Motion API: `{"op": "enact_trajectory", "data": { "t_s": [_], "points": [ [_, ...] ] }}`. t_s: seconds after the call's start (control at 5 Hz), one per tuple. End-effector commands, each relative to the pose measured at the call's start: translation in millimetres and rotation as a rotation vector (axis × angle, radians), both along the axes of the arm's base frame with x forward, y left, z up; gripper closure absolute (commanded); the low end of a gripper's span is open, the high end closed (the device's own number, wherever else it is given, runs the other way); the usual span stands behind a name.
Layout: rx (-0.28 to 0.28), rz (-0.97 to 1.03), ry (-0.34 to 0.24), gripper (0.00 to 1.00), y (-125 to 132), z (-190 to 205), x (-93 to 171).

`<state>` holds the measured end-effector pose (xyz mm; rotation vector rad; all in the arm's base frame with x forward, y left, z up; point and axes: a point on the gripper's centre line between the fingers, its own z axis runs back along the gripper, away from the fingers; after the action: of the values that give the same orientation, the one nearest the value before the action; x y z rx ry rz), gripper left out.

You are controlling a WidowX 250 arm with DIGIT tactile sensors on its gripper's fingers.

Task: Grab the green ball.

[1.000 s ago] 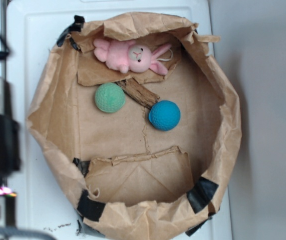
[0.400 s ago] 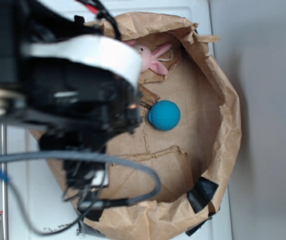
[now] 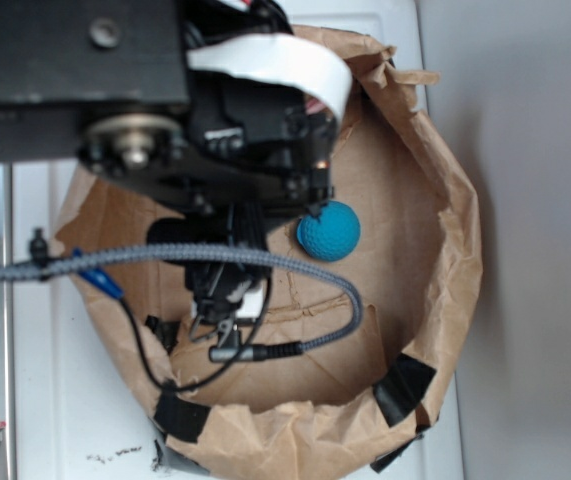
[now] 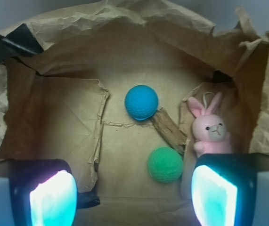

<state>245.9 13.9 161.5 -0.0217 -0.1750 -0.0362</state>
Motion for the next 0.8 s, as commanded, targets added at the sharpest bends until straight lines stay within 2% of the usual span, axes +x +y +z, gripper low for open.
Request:
{"op": "enact_trajectory", "data": {
  "t_s": [0.0,0.2,0.4,0.6],
  "points": [
    [0.003,0.023,-0.032,0.0,5,9,2],
    [0.003,0.023,-0.032,0.0,5,9,2],
    [0.046,0.049,-0.053,0.0,17,-18,7],
    [0.049,0.044,-0.002,0.0,32,-41,24]
  ]
}}
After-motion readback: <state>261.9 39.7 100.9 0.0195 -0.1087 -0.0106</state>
